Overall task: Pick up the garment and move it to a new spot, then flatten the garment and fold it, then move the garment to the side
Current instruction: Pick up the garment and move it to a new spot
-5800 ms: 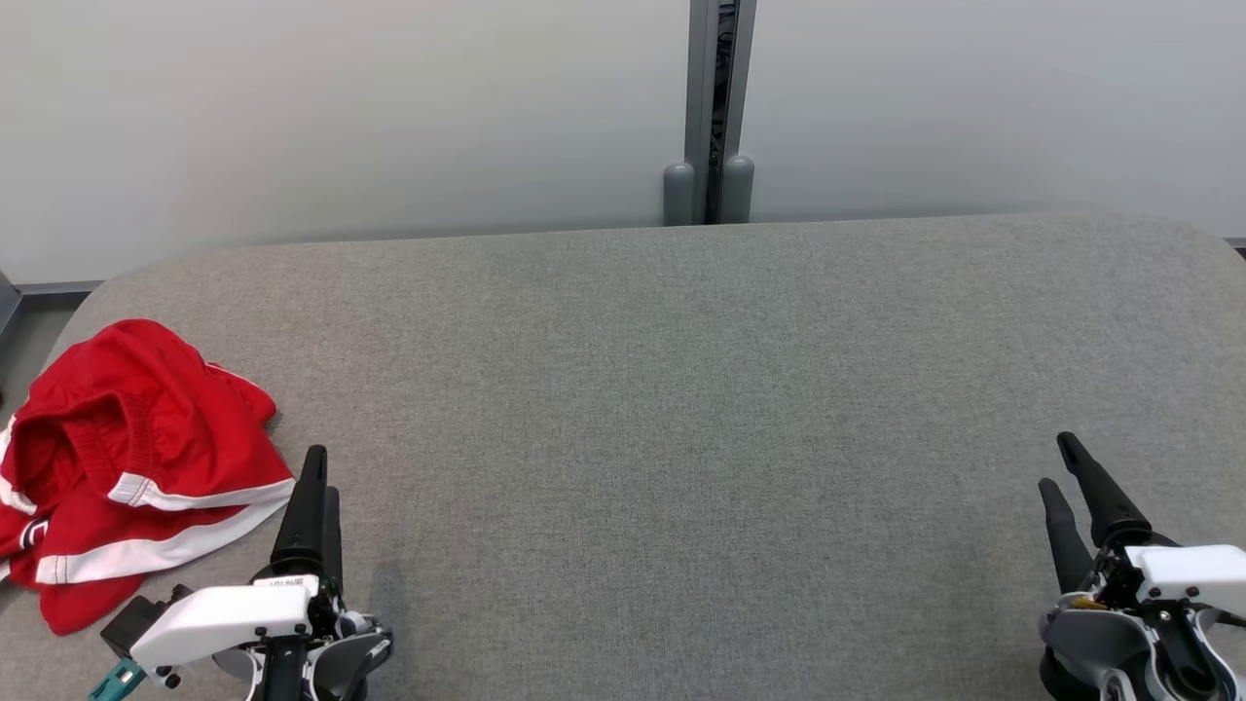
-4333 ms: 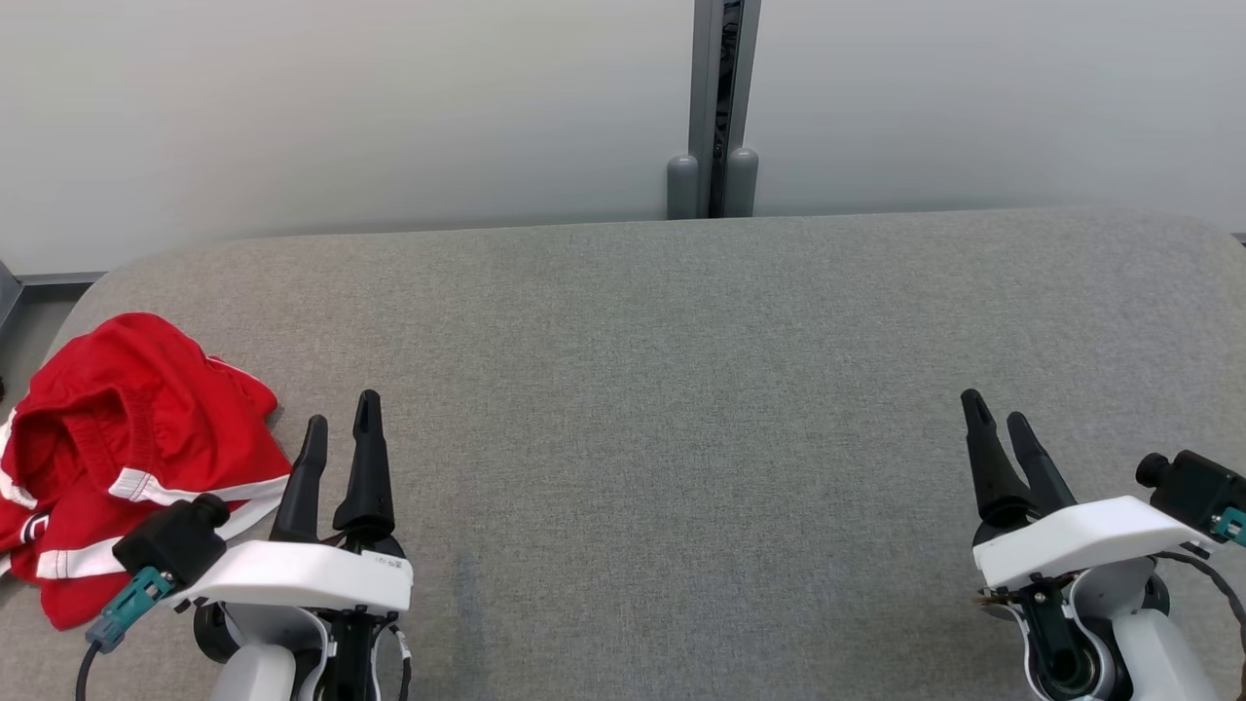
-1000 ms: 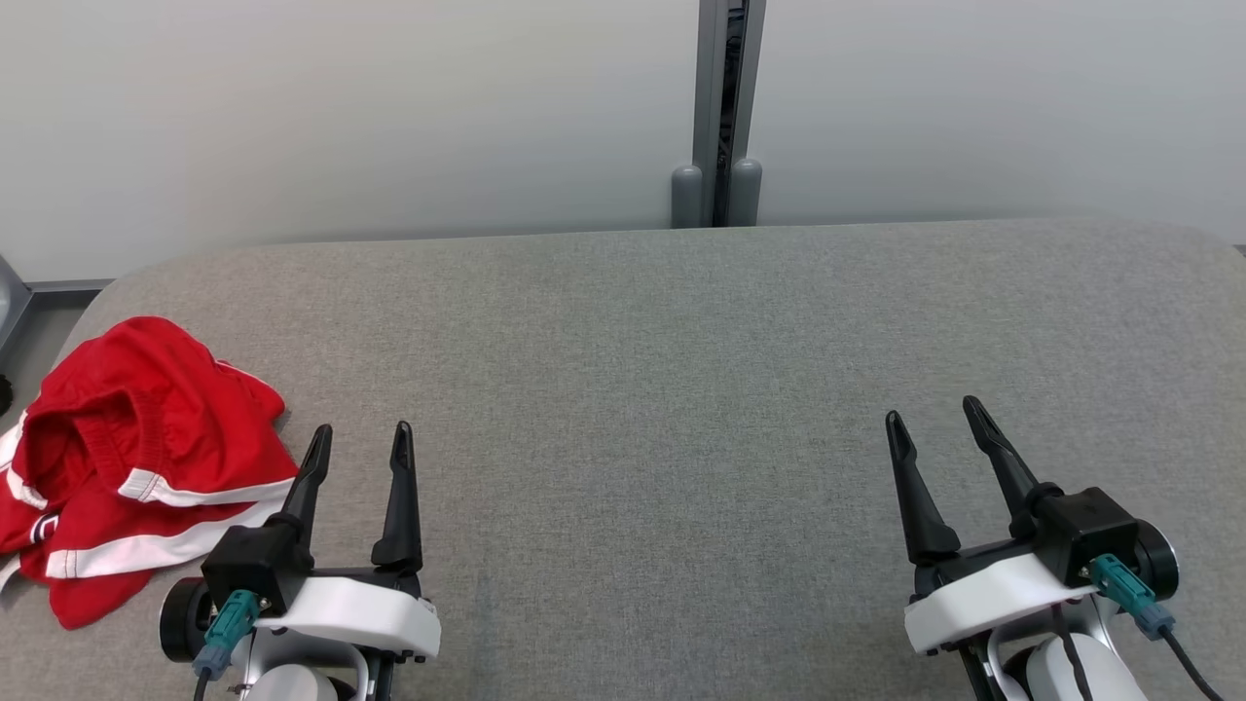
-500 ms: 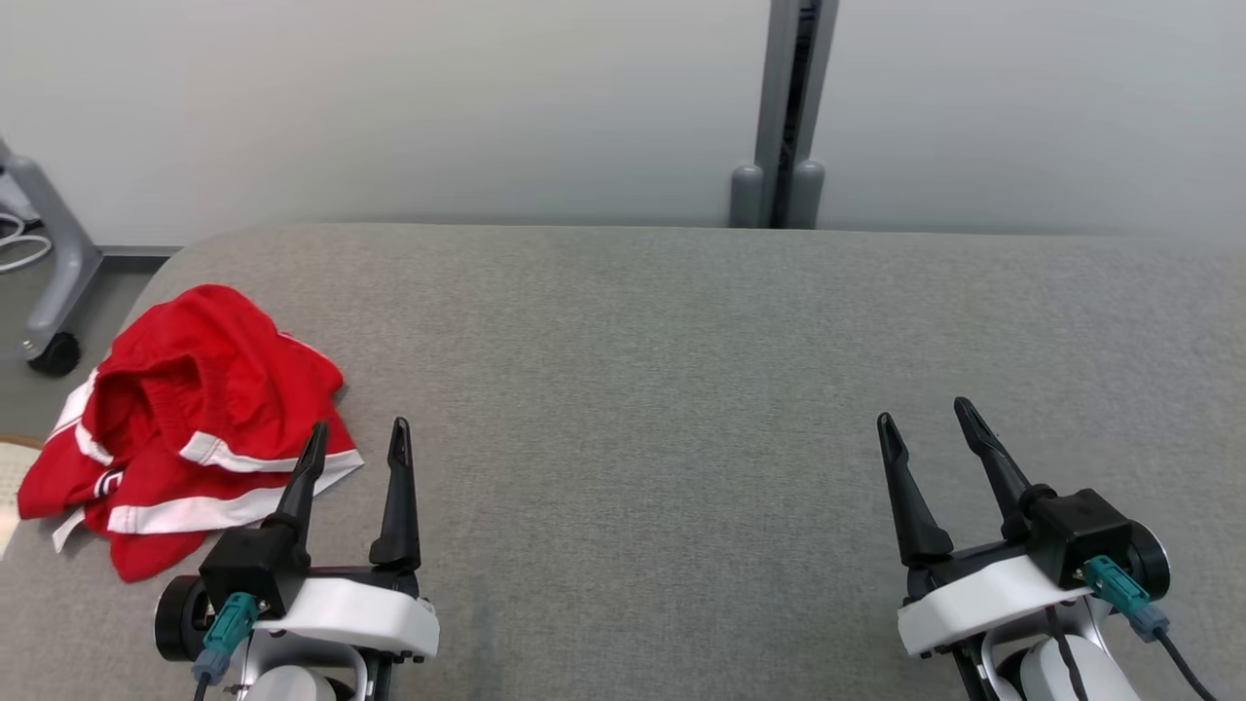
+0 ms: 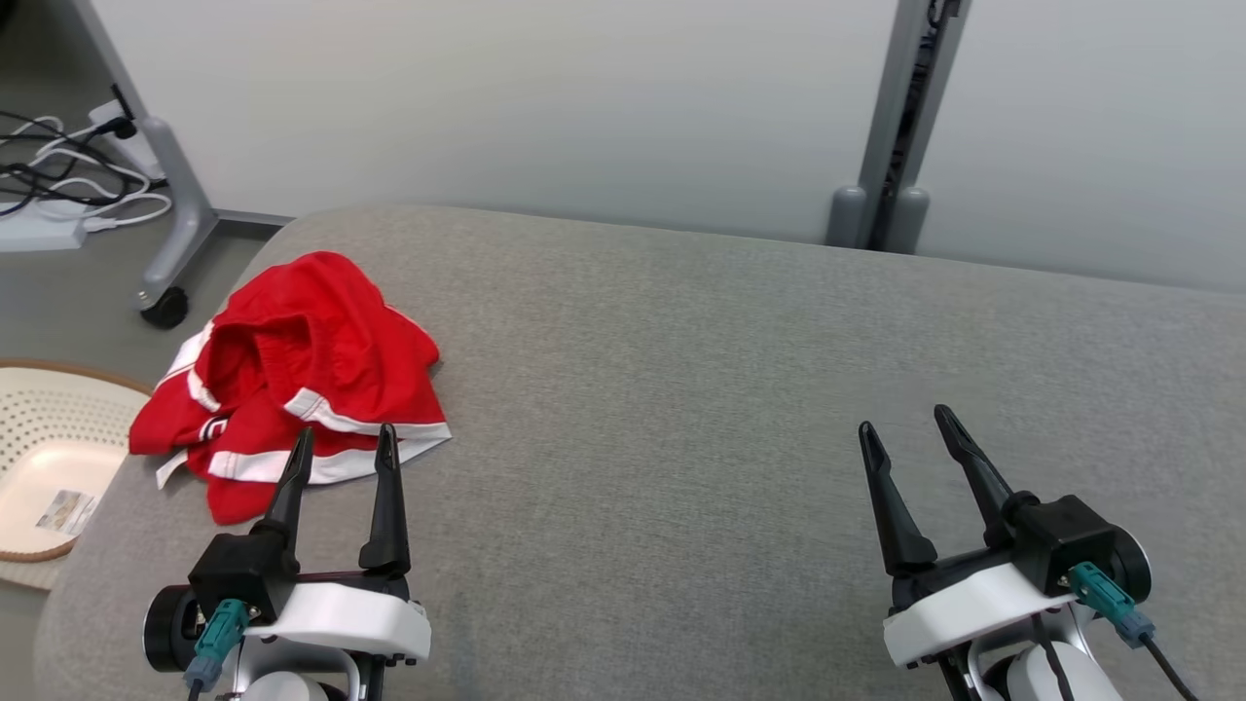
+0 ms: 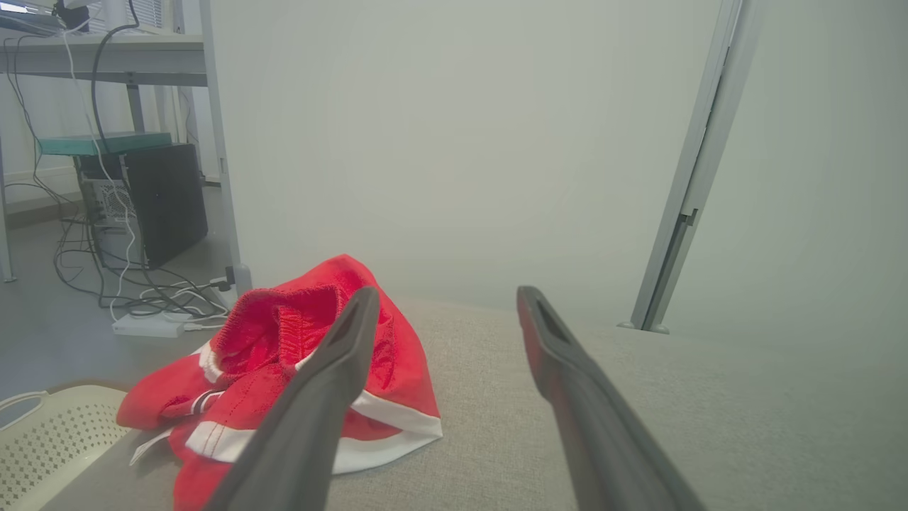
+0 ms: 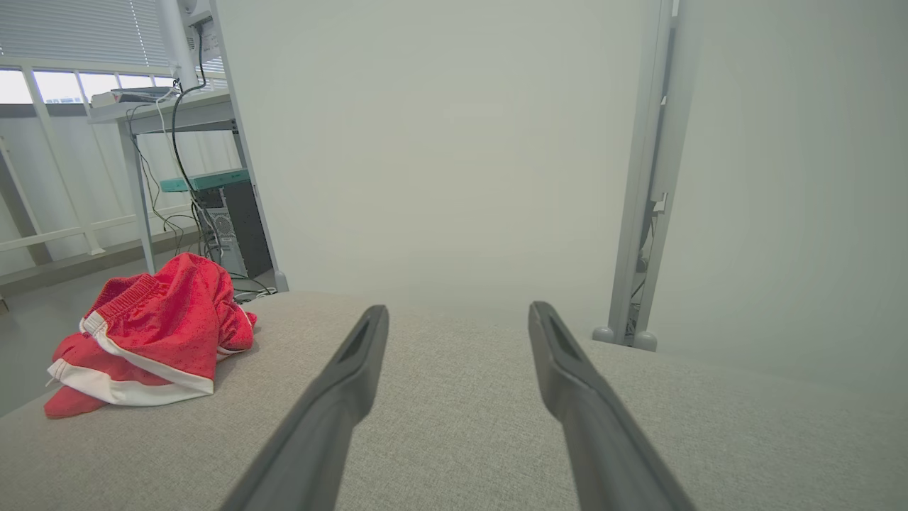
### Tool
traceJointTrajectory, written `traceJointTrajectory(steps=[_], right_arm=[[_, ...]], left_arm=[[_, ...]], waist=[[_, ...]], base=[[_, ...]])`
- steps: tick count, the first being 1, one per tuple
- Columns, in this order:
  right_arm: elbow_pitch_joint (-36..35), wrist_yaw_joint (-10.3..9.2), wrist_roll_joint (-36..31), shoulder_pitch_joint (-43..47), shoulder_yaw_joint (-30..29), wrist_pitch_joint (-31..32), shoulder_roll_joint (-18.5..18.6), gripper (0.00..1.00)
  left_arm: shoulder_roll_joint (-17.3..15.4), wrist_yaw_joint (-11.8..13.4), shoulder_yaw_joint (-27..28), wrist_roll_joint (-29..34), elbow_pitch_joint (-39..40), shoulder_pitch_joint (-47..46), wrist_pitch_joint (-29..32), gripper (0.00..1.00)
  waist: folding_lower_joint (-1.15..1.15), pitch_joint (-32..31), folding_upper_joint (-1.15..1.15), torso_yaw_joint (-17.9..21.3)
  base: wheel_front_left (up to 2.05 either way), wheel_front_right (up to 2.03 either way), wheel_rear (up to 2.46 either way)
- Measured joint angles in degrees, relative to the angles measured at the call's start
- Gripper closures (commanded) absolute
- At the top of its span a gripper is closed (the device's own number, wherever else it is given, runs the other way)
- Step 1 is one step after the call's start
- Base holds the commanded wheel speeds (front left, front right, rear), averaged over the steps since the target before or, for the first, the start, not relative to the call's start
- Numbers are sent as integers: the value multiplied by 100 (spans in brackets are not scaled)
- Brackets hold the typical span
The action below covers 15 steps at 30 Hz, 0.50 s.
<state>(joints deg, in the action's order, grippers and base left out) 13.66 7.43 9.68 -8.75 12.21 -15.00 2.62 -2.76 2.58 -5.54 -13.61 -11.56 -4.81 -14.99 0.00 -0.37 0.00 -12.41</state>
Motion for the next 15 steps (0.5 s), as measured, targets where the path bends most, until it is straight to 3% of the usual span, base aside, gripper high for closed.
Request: traceJointTrajectory(steps=[15], right_arm=[[-21, 0, 27, 72, 38, 0, -1, 0]], left_arm=[[-1, 102, 56, -1, 158, 77, 0, 0]], waist=[[0, 100, 0, -687]], base=[[0, 0, 0]])
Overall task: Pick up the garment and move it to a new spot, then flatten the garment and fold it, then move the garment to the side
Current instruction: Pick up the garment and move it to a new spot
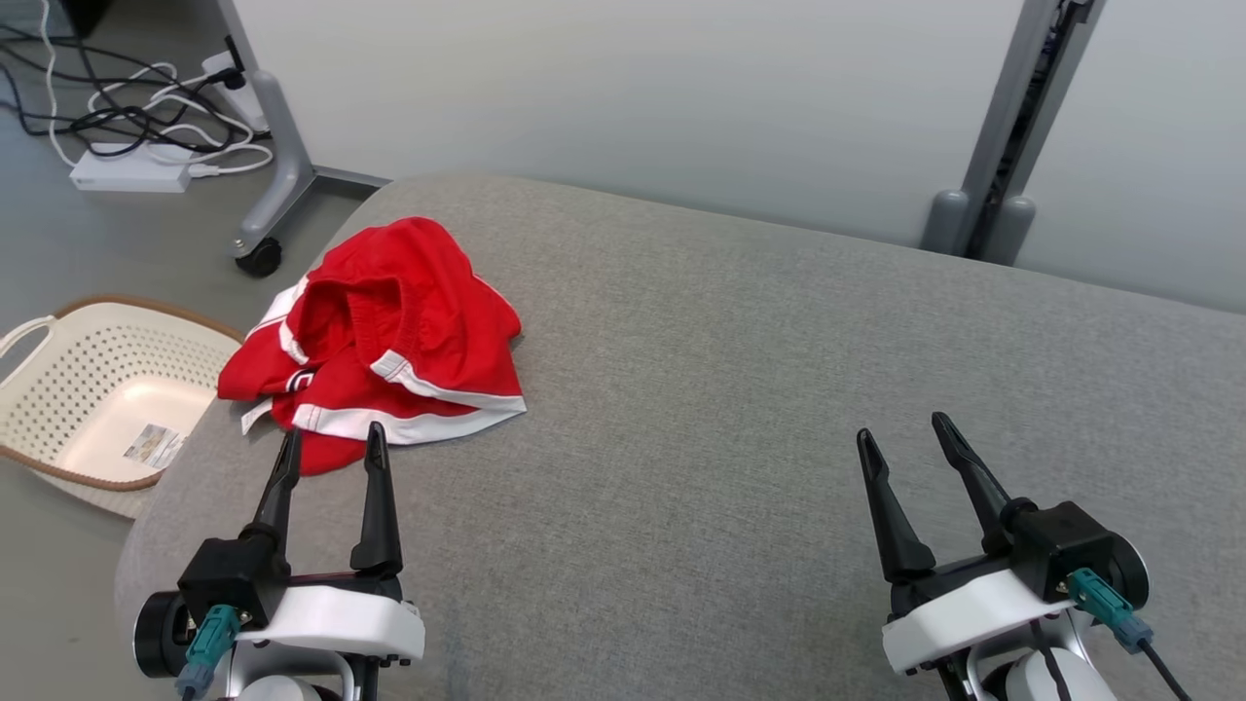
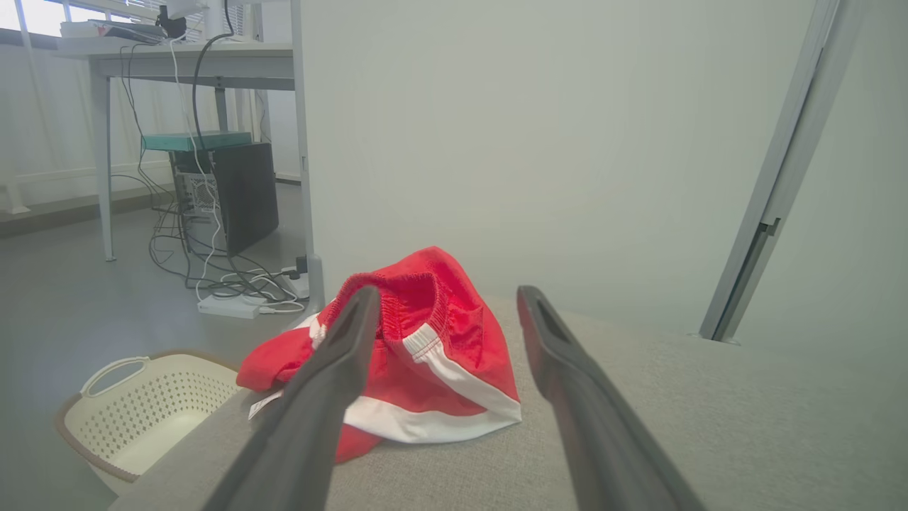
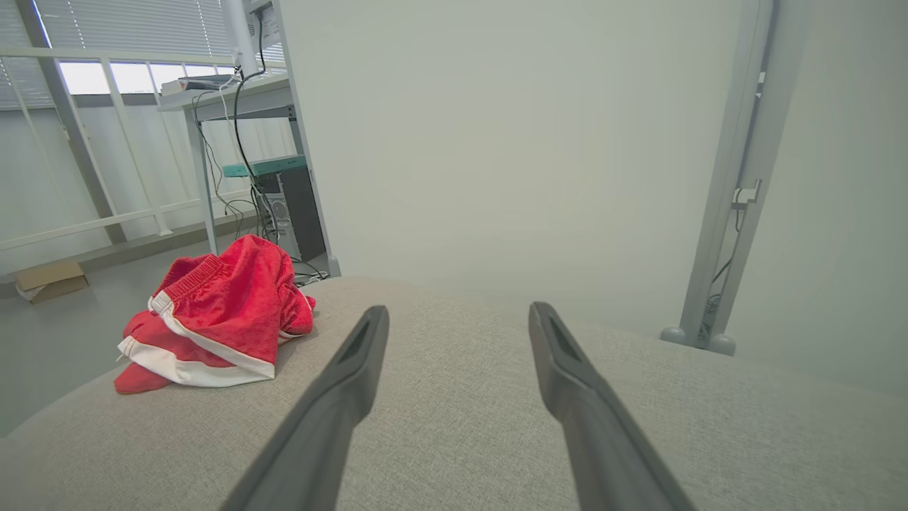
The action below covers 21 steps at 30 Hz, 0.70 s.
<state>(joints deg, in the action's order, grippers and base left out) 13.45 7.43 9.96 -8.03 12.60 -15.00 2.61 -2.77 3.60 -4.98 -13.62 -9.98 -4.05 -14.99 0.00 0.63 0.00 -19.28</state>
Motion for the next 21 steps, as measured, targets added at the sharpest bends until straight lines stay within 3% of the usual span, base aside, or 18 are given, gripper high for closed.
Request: traceJointTrajectory(steps=[9, 21], right_arm=[[-3, 0, -8, -23, 58, 0, 1, 0], [-81, 0, -155, -187, 85, 0, 1, 0]], left_arm=[[1, 1, 9, -8, 4, 3, 0, 0], [1, 74, 20, -110, -10, -330, 0, 0]], waist=[[0, 54, 0, -161], [0, 473, 0, -47]], base=[[0, 0, 0], [0, 0, 0]])
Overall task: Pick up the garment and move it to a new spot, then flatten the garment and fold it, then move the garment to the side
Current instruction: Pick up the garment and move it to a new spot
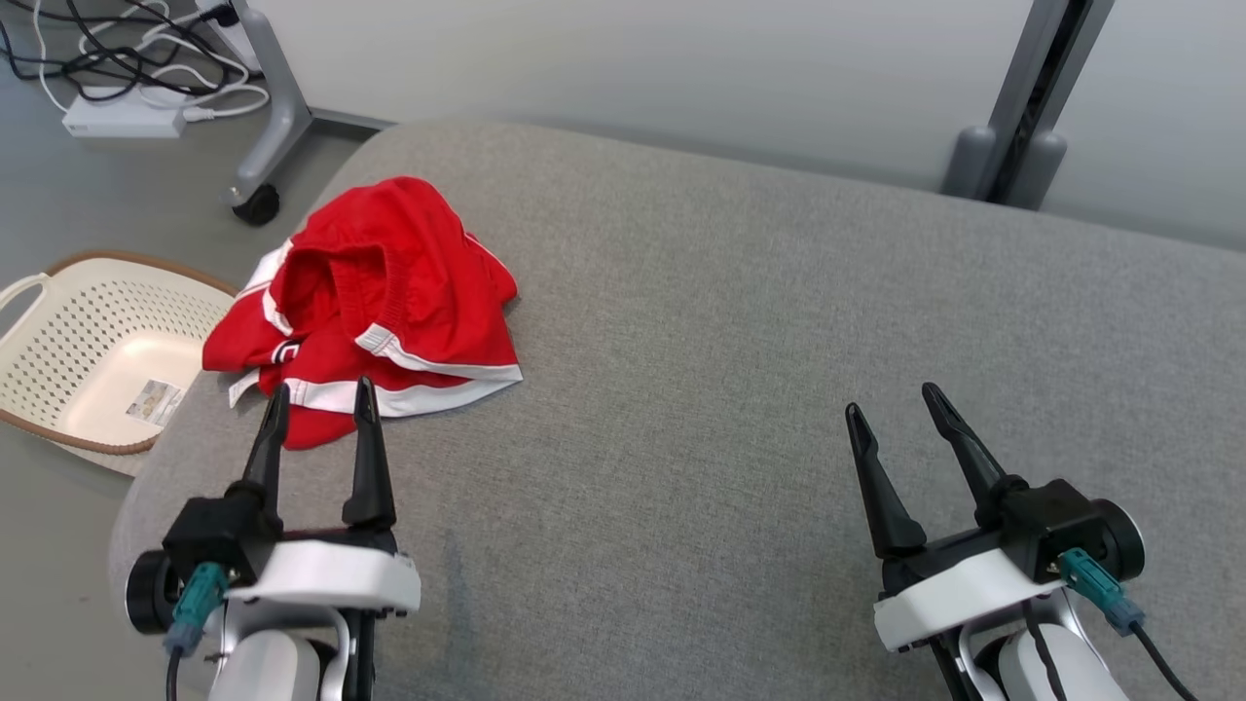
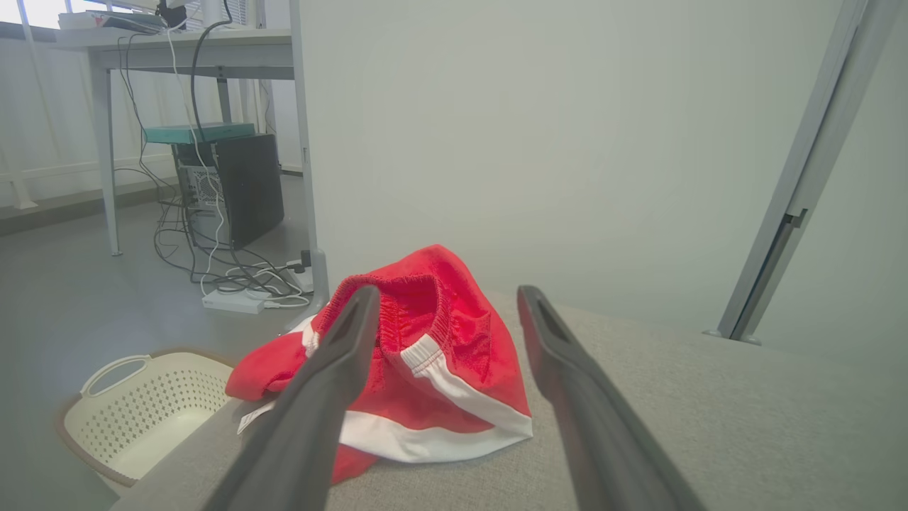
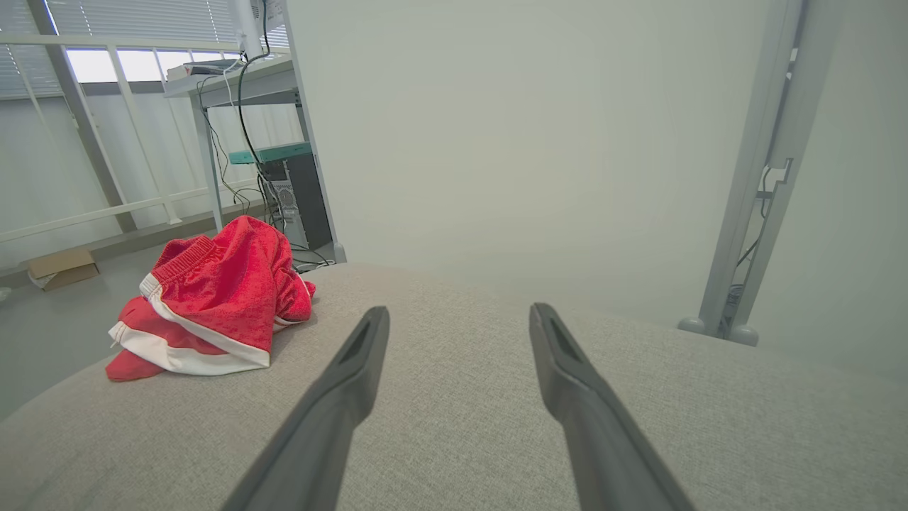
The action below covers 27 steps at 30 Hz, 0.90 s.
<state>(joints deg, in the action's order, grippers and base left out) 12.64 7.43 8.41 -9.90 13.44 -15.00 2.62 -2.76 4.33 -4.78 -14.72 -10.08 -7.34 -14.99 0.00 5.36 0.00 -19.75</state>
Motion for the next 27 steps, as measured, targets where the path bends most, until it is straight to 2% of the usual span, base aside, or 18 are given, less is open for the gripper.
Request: traceJointTrajectory(steps=[6, 15, 21, 25, 26, 27], right_arm=[[-4, 0, -187, -159, -4, 0, 33, 0], [-42, 0, -269, -469, 44, 0, 321, 0], [-66, 0, -347, -720, 73, 0, 470, 0], [-66, 1, -360, -778, 114, 0, 497, 0], [-70, 1, -375, -811, 125, 0, 510, 0], [-70, 1, -375, -811, 125, 0, 510, 0]], left_arm=[[2, 66, 24, -42, -327, -524, 0, 0], [-2, 134, 114, -19, -1267, -1604, 0, 0], [2, 212, 83, -203, -2180, -2405, 0, 0], [3, 257, -22, -348, -3075, -2864, 4, 0], [0, 293, -38, -355, -3534, -3109, 116, 0], [0, 293, -38, -355, -3534, -3109, 116, 0]], waist=[[0, 350, 0, 74], [0, 866, 0, 133], [0, 1244, 0, 138], [0, 1439, 0, 143], [0, 1507, 0, 157], [0, 1507, 0, 157]], base=[[0, 0, 0], [0, 0, 0], [0, 0, 0], [0, 0, 0], [0, 0, 0], [0, 0, 0]])
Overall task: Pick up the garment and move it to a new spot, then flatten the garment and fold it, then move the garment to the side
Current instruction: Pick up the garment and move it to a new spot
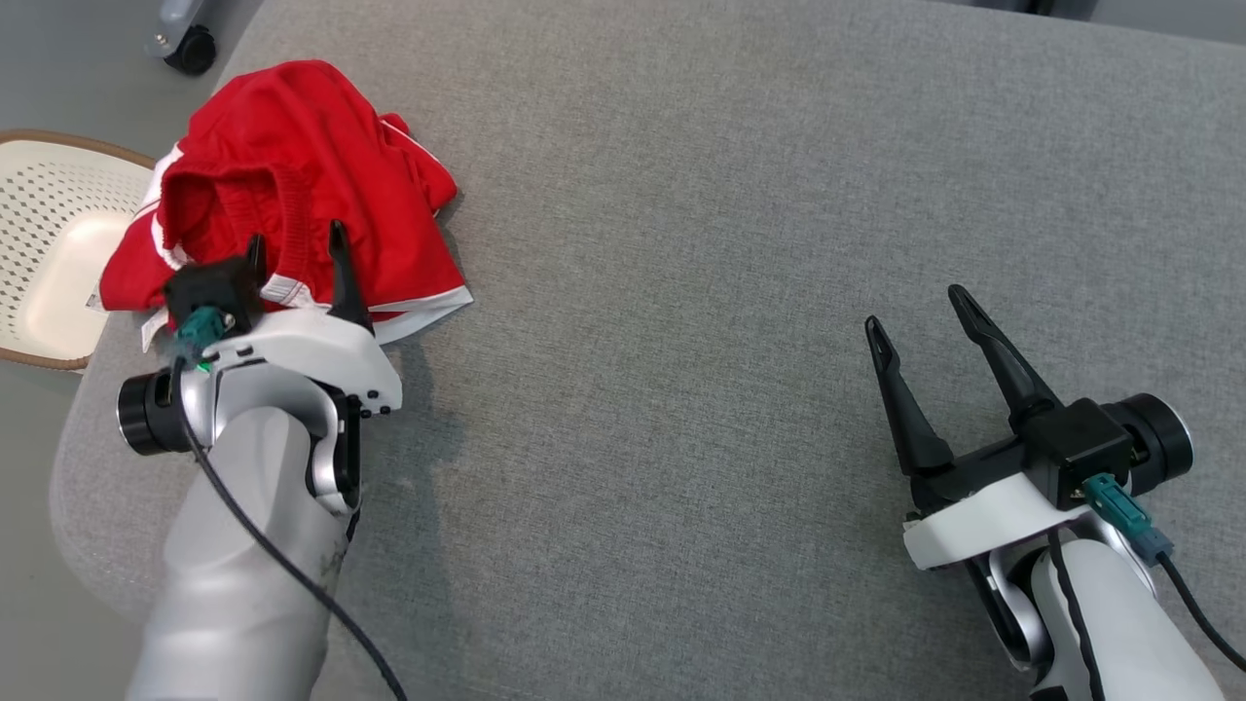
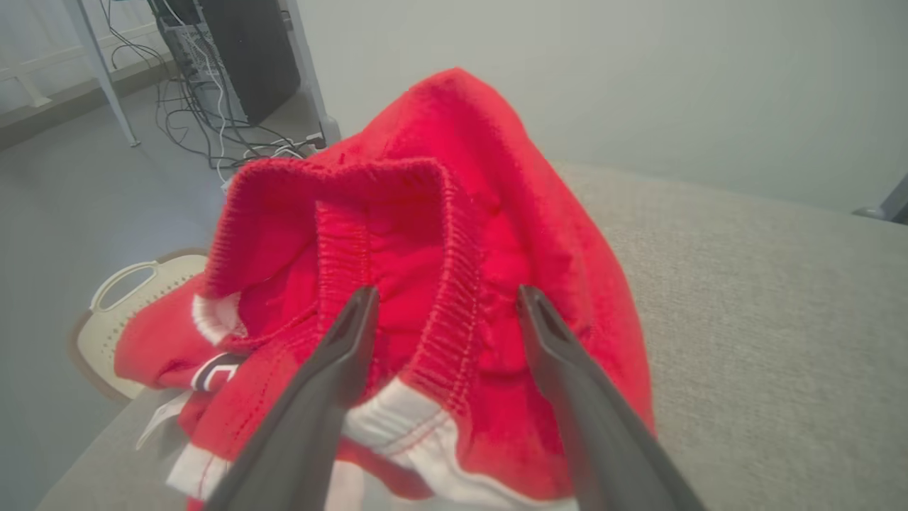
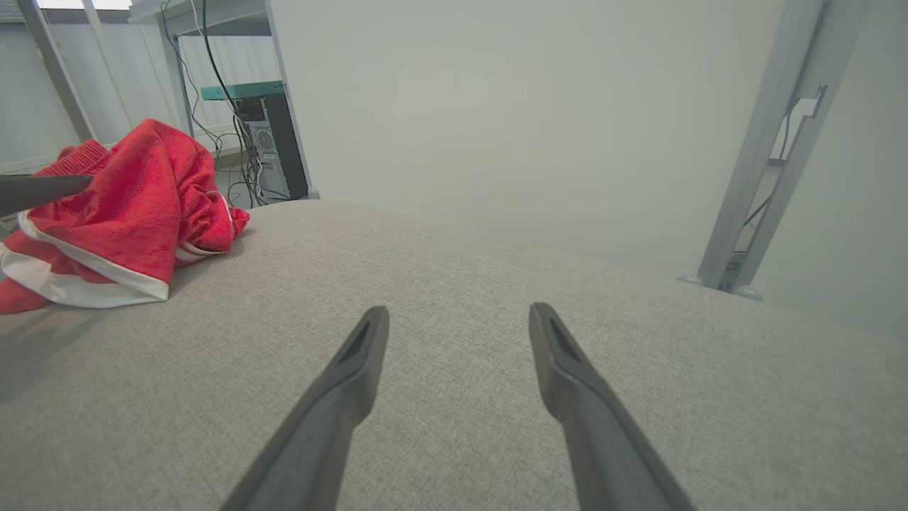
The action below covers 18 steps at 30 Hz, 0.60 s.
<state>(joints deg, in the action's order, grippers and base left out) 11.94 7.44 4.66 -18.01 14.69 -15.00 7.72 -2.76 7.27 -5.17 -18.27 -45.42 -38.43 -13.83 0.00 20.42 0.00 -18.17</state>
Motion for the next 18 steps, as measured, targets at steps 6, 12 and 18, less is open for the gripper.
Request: traceJointTrajectory(steps=[6, 12, 18], right_arm=[[7, 0, -8, -73, 7, 0, 37, 0], [13, 0, -8, -142, -26, 0, -13, 0], [14, 0, -2, -137, -30, 0, -81, 0]], left_arm=[[-78, 36, -44, -20, -1098, -664, 476, 0], [-149, 29, -120, -36, -1552, -968, 675, 0], [-176, -65, -158, -37, -1649, -1030, 497, 100]], waist=[[0, 134, 0, 96], [0, 124, 0, 165], [0, 43, 0, 197]], base=[[0, 0, 0], [0, 0, 0], [0, 0, 0]])
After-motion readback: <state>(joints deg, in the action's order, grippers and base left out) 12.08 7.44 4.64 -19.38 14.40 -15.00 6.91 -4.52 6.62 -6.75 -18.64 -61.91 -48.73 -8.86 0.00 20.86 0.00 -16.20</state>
